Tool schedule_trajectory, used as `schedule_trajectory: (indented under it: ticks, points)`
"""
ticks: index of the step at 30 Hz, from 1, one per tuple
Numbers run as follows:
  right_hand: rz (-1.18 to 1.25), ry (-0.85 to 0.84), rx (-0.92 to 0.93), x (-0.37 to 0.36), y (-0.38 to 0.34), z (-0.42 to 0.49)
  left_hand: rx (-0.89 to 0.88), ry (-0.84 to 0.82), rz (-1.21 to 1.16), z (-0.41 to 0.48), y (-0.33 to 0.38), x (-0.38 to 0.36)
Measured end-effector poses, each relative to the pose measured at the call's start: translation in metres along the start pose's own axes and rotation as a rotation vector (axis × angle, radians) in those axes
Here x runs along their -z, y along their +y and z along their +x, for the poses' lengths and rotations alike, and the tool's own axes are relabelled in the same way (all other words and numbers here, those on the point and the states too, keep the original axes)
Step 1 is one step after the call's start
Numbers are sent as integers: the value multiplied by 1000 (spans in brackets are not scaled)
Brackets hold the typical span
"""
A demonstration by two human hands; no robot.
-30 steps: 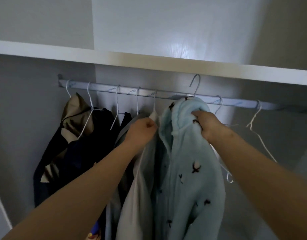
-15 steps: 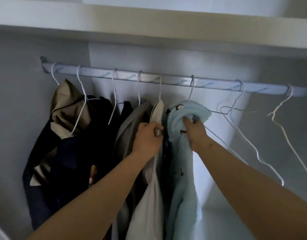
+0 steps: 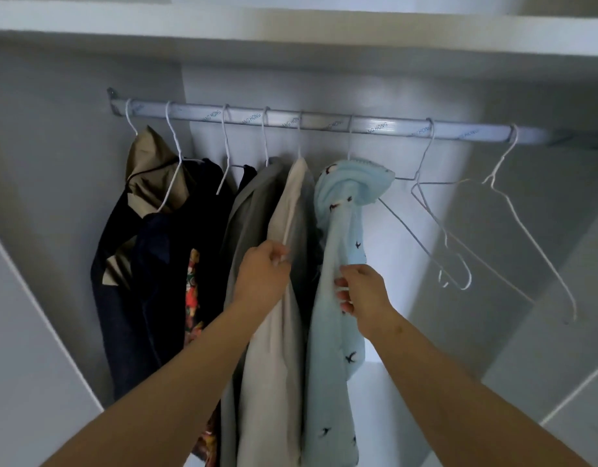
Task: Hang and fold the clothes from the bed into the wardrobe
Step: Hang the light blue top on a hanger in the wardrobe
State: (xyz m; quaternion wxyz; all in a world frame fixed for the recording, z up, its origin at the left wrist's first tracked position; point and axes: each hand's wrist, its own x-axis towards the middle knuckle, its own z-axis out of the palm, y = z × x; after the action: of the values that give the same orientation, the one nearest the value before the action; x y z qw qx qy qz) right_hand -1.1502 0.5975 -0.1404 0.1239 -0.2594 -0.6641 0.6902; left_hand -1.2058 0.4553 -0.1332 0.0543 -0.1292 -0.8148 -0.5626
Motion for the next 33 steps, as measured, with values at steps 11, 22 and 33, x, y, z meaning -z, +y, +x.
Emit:
schedule_trajectory:
  ticks: [11,22,33]
  points:
    - [-3,-35,-382,31,106,-149,482,-205,-198,-175,-35,5]
    - [234,289,-487,34,185,-287,588,-454,-166,-272,-85,61]
    - [372,653,-660,-28,273,-511,541,-951,-4,-418,-107,131]
